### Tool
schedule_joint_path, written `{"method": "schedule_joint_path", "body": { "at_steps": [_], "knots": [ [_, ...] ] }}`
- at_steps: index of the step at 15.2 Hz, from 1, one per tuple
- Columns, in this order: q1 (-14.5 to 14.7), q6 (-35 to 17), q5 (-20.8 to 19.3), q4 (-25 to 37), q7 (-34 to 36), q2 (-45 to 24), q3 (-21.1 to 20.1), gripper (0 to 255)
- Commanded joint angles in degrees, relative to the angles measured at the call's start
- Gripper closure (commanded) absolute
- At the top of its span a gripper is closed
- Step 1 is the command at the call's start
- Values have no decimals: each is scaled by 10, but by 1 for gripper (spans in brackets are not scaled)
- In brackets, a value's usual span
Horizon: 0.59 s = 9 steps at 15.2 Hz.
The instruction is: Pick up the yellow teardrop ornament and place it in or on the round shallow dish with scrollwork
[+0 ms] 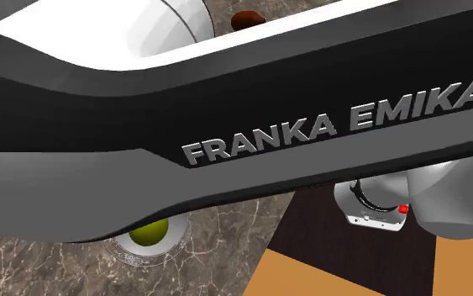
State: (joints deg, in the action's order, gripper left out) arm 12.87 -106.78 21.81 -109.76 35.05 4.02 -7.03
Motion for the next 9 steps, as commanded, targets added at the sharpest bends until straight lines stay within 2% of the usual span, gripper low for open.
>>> {"method": "schedule_joint_path", "body": {
  "at_steps": [1,2,9],
  "knots": [
    [-5,34,-3,29,3,3,5,0],
    [-7,49,-5,43,4,3,8,0],
    [-7,49,-5,43,4,3,8,0]
  ]
}}
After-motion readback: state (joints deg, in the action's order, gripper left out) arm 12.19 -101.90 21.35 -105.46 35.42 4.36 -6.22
